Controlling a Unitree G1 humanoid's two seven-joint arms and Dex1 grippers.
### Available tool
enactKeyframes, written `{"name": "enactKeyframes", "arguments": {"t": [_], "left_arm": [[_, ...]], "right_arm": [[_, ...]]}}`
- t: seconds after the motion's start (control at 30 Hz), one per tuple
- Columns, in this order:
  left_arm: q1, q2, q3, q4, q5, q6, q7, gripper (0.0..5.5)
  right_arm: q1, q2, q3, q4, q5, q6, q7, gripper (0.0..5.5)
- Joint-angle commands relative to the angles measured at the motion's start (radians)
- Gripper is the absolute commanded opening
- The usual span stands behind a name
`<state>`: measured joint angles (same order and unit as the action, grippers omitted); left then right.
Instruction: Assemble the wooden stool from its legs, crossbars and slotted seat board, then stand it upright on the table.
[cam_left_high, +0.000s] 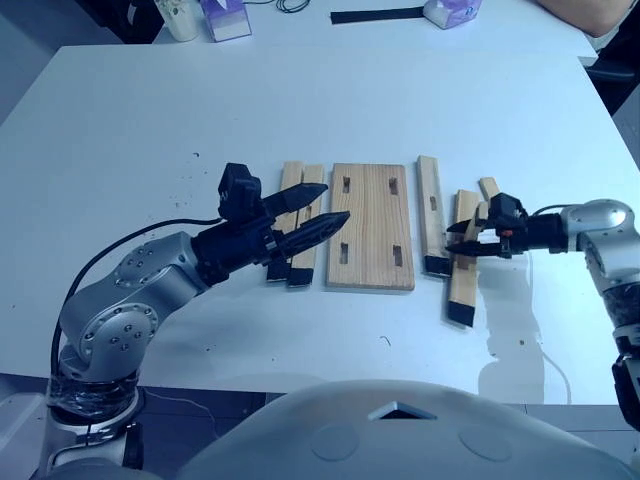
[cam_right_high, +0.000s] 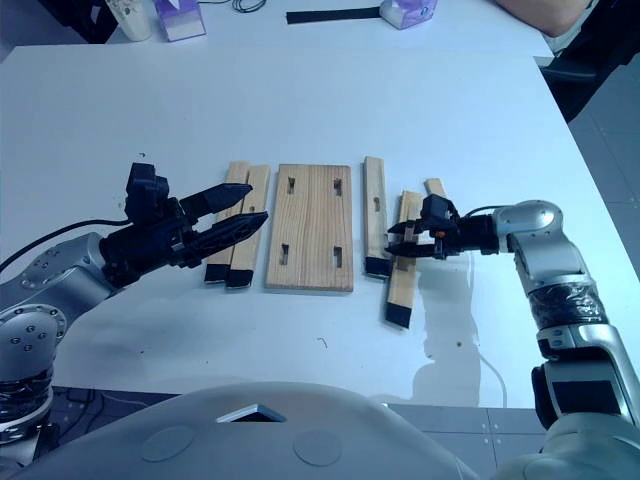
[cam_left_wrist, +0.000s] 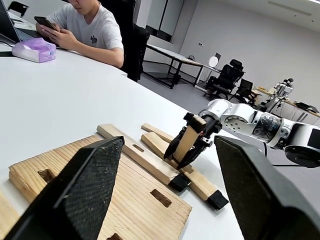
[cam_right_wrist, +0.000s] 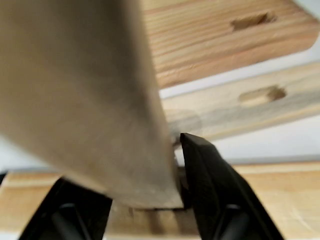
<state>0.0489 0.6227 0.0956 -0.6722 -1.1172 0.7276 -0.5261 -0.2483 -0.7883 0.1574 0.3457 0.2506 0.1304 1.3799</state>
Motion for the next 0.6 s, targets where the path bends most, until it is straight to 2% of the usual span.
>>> {"name": "enactKeyframes", "arguments": {"t": [0.03,0.1,0.27,0.6], "left_arm": [[-0.021,0.018,0.009,0.007,-0.005,0.014,-0.012,3.32],[-0.022,0.019,0.010,0.009,-0.003,0.014,-0.014,3.32],[-0.018,0.015,0.010,0.005,0.008,0.009,-0.015,3.32],[0.012,0.000,0.034,-0.017,0.005,-0.008,-0.009,3.32]], "right_arm": [[0.008,0.004,-0.018,-0.016,-0.013,-0.004,-0.028,2.86],[-0.001,0.007,-0.027,-0.018,-0.006,-0.004,-0.036,3.13],[-0.023,-0.009,-0.078,-0.085,0.050,0.044,-0.036,3.17],[-0.076,-0.082,-0.270,-0.455,0.363,0.437,-0.068,3.17]]}}
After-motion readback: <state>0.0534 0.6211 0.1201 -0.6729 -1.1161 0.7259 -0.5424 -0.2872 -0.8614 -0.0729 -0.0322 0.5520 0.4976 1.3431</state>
